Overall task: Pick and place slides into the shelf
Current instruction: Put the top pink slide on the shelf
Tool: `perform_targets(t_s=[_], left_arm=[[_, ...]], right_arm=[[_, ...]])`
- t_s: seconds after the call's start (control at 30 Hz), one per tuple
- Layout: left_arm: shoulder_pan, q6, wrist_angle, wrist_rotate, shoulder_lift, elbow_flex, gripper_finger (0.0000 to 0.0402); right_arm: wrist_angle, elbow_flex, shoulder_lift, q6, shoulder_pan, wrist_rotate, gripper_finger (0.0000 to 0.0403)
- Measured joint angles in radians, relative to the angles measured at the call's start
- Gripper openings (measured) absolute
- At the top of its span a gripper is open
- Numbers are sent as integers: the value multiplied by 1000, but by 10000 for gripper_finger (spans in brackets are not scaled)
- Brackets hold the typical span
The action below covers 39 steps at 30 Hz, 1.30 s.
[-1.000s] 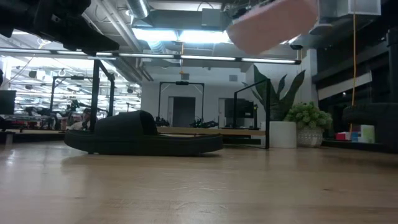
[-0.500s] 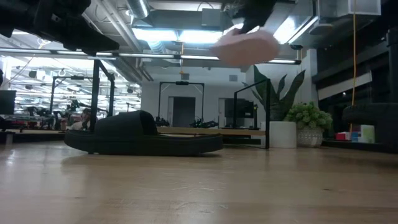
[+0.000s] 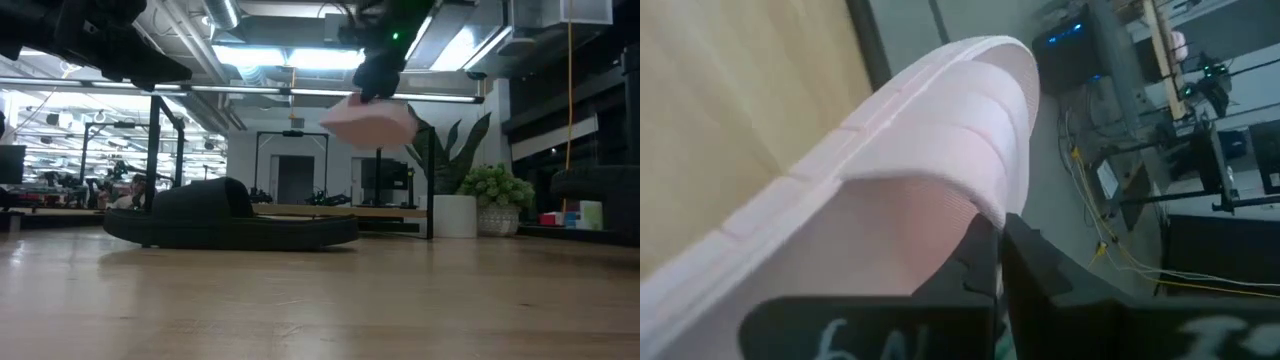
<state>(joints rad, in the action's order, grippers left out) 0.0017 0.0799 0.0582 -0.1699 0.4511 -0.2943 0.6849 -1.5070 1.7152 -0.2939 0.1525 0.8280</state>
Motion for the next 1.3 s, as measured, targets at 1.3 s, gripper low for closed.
perform_targets(t_s=[1.3], left_arm=[[0, -1, 3, 0, 0, 0, 0]], right_arm=[[126, 8, 161, 79, 33, 19, 6]])
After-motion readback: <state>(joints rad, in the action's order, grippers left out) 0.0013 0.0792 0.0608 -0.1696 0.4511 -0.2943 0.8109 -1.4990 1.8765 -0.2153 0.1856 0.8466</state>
